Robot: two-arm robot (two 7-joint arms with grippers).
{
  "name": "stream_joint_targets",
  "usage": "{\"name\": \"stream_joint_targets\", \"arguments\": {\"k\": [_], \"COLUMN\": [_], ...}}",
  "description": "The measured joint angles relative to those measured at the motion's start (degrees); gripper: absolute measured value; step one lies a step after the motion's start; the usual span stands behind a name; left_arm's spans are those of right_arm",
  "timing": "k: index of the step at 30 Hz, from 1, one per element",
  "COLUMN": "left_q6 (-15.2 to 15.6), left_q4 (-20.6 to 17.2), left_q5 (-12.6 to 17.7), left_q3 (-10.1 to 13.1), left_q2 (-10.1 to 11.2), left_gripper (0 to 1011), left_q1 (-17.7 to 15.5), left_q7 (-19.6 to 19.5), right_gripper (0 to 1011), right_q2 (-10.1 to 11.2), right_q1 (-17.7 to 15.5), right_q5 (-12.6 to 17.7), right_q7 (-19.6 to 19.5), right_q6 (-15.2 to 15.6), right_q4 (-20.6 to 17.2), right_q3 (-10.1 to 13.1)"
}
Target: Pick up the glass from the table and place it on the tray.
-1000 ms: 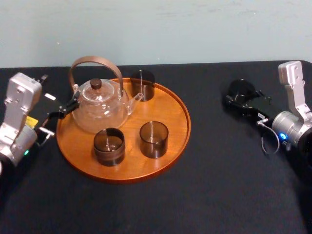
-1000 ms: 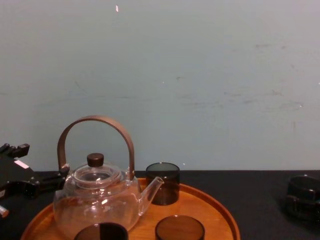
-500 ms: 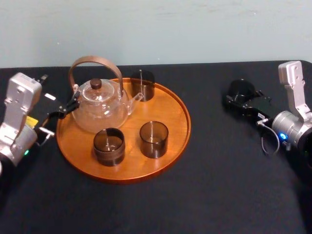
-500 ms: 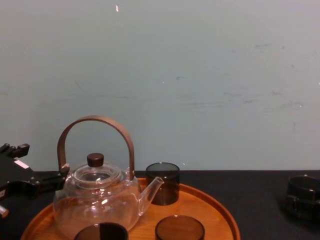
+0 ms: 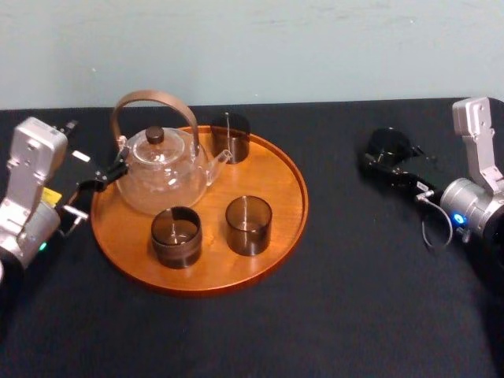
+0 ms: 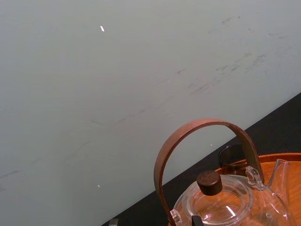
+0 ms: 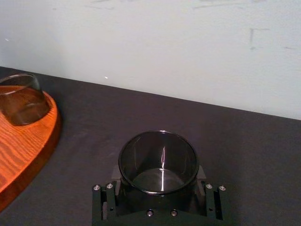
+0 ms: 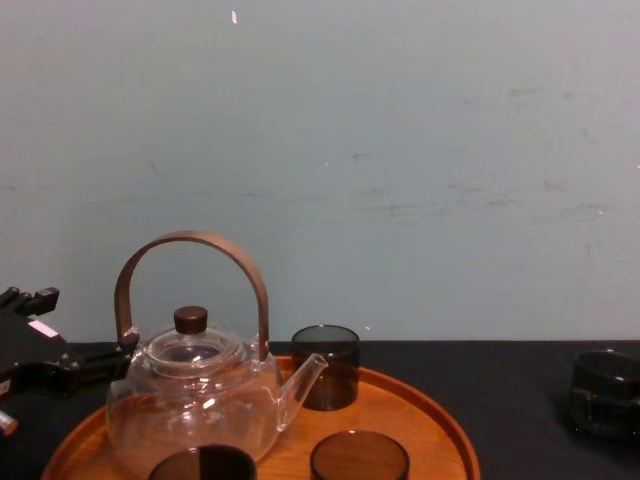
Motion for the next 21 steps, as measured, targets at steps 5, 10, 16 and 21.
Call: {"name": "stream_joint_targets", "arguments": {"k": [5, 10, 16, 21], "left_q6": [0.00, 0.00, 0.00, 0.00], "left_q4": [0.00, 0.00, 0.00, 0.00], "left_q5": [0.00, 0.00, 0.00, 0.00], "left_q3": [0.00, 0.00, 0.00, 0.00], "left_q2": [0.00, 0.00, 0.00, 0.00], "left_gripper": [1009, 1010, 1010, 1010], "left_q1": [0.00, 0.00, 0.00, 0.00], "left_q7": [0.00, 0.00, 0.00, 0.00], "right_gripper": [904, 904, 904, 905], "right_q2": [0.32, 0.95, 1.13, 0.64], "right_q1": [-1.07, -3.26, -4.28, -4.00], "right_q5": [0.73, 1.18, 1.91, 1.94], "right_q7": [1.50, 2.42, 3.87, 4.33], "right_q6": [0.44, 1.40, 2.49, 2.84], "right_q4": [-2.63, -8.26, -12.27, -13.17], "right_q3": [0.19, -0.57, -2.38, -4.00]}}
